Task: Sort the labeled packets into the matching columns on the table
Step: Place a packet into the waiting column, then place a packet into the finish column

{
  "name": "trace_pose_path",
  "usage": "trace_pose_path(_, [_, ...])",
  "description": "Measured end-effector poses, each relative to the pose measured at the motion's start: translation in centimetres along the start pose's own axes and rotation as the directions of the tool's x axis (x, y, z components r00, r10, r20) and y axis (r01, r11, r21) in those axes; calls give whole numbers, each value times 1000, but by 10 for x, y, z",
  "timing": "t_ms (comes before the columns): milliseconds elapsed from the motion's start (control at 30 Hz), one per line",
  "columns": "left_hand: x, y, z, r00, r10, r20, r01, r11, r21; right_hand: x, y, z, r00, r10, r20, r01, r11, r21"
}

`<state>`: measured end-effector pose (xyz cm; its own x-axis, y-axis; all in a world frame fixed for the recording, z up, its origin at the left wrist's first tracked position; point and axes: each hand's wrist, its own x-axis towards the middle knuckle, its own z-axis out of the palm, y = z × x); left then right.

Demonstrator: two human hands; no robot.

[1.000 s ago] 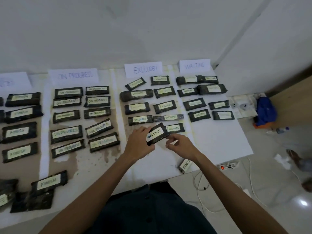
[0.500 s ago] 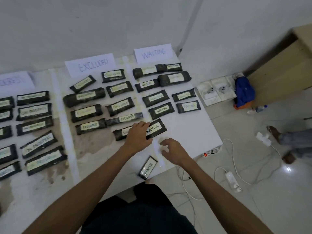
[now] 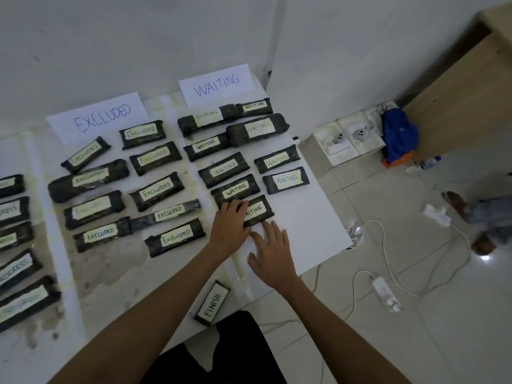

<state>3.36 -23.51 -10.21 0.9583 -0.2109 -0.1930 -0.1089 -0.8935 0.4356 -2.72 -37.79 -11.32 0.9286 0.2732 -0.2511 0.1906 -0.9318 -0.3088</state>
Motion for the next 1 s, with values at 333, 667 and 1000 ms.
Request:
trace_pose_path(333, [-41, -6, -7, 992, -23, -125, 3, 988, -156, 0, 5, 3, 997, -55, -53, 58, 996, 72])
trace_pose_path(667, [-168, -4, 11, 940, -321, 117, 328, 943, -49, -25, -31, 5, 964, -267, 12, 264, 957, 120])
trace_pose_path(1000, [-163, -30, -14, 963, -258, 73, 268, 940, -212, -28, -50, -7, 970, -239, 36, 225, 946, 232])
